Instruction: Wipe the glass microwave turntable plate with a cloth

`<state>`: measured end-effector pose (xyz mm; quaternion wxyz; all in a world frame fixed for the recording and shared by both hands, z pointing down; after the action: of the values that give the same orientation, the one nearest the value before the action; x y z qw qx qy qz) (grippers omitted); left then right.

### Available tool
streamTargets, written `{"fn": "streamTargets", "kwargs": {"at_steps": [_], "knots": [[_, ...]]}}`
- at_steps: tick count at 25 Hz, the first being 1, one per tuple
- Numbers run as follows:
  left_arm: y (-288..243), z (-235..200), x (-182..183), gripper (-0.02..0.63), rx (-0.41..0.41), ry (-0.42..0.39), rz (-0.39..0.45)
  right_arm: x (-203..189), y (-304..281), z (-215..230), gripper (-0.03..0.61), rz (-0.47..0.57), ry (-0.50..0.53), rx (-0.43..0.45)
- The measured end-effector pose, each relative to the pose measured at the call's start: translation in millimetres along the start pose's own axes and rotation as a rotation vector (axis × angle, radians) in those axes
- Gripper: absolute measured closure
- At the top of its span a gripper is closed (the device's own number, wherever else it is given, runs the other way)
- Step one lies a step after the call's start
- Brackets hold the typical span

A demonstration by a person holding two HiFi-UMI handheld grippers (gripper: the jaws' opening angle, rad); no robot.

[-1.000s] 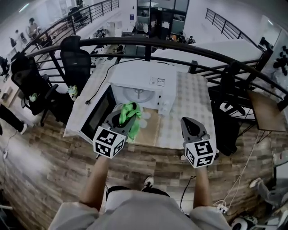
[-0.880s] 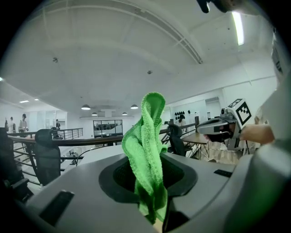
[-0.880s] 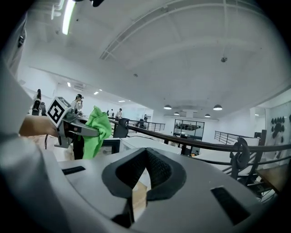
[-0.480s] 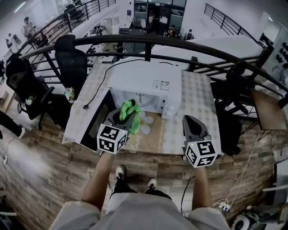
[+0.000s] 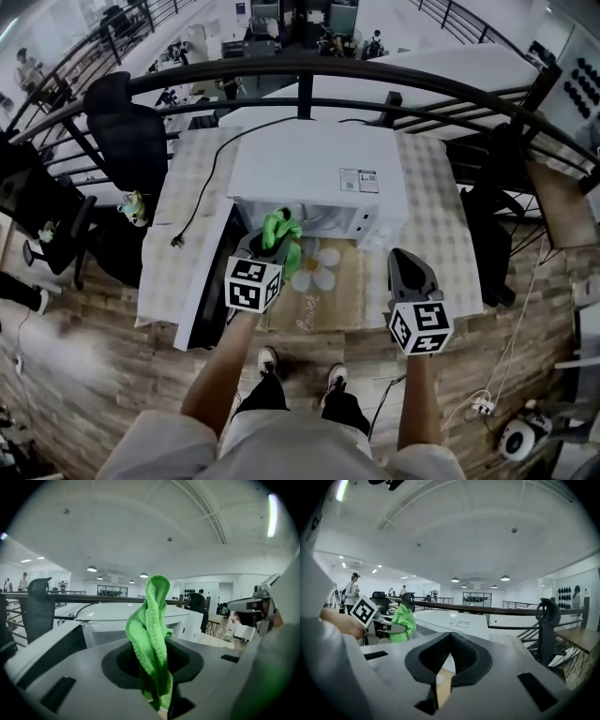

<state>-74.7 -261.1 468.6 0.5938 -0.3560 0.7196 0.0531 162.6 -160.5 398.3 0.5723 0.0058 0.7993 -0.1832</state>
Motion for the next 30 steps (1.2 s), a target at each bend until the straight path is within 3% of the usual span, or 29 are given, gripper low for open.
{"fn": "streamTargets", "kwargs": {"at_steps": [5, 11, 18, 25, 30], "knots": [[-56, -28, -35, 0.489, 0.047, 0.013, -0.066, -32, -36, 5, 0.565, -0.026, -0.017, 0.031], [-109, -47, -55, 0.489, 0.114, -0.028, -0.064, -66, -67, 15, 0.565, -0.075, -0.017, 0.127], [-157, -86, -73, 0.489, 0.275, 0.000, -0.119, -79, -94, 15, 0.565, -0.083, -0.018, 0.175], [-172, -95, -83, 0.493, 0.287, 0.007, -0.183, -78, -110, 6, 0.565, -0.079, -0.008, 0.200], [-178, -77, -84, 0.495, 0.235, 0.012, -0.164, -78, -112, 3, 0.565, -0.082, -0.011, 0.199]]}}
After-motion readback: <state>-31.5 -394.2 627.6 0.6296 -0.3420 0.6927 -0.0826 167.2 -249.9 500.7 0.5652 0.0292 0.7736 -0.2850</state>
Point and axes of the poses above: the fingertips, and each gripper's own axes: y backward along the fingers, z to its right, x out of its top, the point moved 4 cm from there along y, backward along the fingers, and after that the axes turned 13 degrees about y, right-handed, at the moved point
